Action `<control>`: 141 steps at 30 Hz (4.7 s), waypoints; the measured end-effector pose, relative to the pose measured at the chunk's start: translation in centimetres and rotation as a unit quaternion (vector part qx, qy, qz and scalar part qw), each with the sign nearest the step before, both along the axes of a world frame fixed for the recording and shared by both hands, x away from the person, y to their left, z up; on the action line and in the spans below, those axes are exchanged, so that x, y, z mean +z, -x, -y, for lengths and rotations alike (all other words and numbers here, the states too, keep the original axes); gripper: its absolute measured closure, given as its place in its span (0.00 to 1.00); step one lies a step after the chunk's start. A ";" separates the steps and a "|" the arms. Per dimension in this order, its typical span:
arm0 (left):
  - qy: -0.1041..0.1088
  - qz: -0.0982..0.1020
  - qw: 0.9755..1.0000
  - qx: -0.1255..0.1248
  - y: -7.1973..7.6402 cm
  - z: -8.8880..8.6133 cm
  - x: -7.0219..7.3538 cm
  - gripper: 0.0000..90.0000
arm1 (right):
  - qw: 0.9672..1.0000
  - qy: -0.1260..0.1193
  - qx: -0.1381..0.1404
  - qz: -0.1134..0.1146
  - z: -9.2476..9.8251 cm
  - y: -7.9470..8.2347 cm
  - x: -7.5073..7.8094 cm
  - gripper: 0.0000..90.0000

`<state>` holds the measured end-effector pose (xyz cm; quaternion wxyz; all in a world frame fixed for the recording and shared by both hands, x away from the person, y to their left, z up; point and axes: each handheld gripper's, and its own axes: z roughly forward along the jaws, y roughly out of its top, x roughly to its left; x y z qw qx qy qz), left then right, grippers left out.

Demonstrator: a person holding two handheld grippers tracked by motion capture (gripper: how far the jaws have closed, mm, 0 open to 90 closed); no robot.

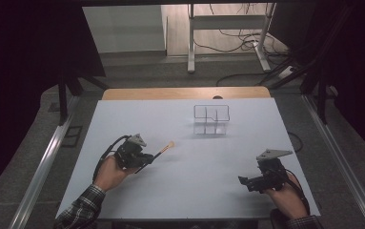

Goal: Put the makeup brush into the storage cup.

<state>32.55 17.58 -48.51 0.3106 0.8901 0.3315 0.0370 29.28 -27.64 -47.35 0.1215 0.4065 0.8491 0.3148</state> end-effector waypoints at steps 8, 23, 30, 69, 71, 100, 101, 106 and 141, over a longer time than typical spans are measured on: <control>0.025 0.008 1.000 0.011 1.3 -0.2 0.4 0.93 | 1.000 -0.001 -0.001 0.002 0.0 0.0 0.0 0.01; 0.065 0.018 0.998 0.020 3.7 -0.6 0.8 0.93 | 1.000 -0.006 -0.004 0.006 0.2 0.0 0.1 0.00; 0.078 0.026 0.996 0.021 4.8 -0.5 1.0 0.93 | 1.000 -0.008 -0.002 0.007 0.1 0.0 0.1 0.00; 0.135 0.043 0.990 0.000 5.8 1.2 1.0 0.93 | 0.995 -0.078 0.046 0.041 -2.9 -0.1 0.8 0.00; 0.135 0.045 0.990 -0.002 5.7 1.4 1.0 0.93 | 0.994 -0.091 0.050 0.042 -3.4 -0.2 0.9 0.00; 0.141 0.057 0.988 -0.027 4.8 3.4 0.7 0.93 | 0.985 -0.157 0.078 0.012 -7.6 -1.2 0.7 0.00; 0.142 0.056 0.988 -0.027 4.7 3.4 0.7 0.93 | 0.984 -0.159 0.080 0.011 -7.8 -1.2 0.7 0.00; 0.146 0.055 0.987 -0.030 4.6 3.7 0.6 0.93 | 0.983 -0.159 0.092 0.013 -9.2 -1.3 0.7 0.00; 0.153 0.066 0.983 -0.071 4.5 6.2 0.4 0.93 | 0.972 -0.204 0.113 -0.031 -13.3 -2.9 0.9 0.05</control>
